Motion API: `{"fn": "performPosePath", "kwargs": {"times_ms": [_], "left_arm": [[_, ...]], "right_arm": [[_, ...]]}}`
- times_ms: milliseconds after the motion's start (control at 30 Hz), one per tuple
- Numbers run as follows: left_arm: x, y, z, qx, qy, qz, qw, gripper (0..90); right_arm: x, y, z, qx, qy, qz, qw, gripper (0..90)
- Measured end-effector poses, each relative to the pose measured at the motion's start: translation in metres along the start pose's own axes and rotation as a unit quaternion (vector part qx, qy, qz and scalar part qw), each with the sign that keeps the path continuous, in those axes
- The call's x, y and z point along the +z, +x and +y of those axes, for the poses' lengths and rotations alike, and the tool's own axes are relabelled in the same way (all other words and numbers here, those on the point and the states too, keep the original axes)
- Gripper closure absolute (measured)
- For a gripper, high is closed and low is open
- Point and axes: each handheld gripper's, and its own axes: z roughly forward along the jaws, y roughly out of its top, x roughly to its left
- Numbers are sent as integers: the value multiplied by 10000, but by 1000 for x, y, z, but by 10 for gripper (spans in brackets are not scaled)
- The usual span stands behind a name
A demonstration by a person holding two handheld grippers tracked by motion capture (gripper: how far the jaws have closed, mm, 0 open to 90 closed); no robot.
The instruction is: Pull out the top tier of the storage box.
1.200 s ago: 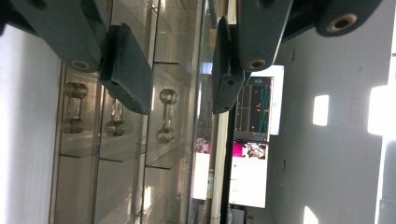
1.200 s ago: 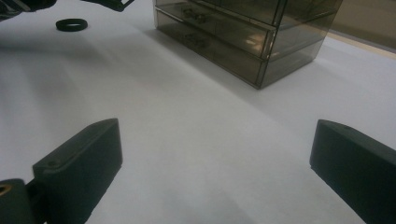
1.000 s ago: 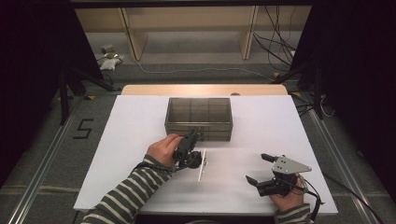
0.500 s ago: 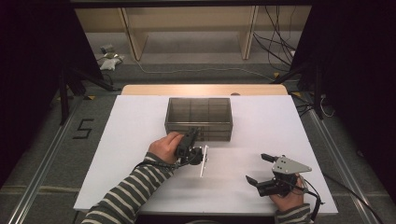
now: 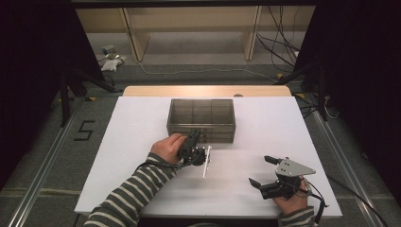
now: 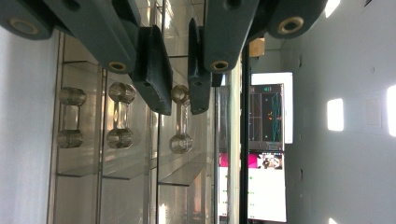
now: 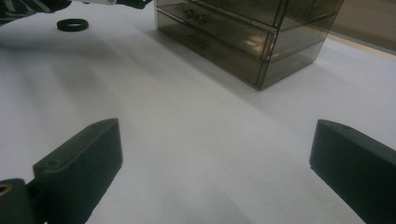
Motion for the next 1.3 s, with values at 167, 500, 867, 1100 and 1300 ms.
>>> {"fn": "performPosePath", "kwargs": {"times_ms": [167, 500, 867, 1100, 1300], "left_arm": [[-1, 1, 0, -4, -3, -17, 10000, 796], [-16, 2, 1, -27, -90, -202, 9998, 796], [-34, 8, 2, -268, -303, -281, 9988, 829], [-38, 11, 1, -287, -378, -319, 9984, 753], [-40, 17, -1, -471, -512, -523, 9962, 639]], "right_arm": [[0, 0, 0, -16, -2, 0, 10000, 35], [0, 0, 0, -20, 0, -1, 10000, 36], [1, 0, 0, -20, 38, 11, 10000, 36], [2, 0, 0, -4, 54, 13, 10000, 36], [2, 0, 0, 7, 73, 19, 10000, 36]]}}
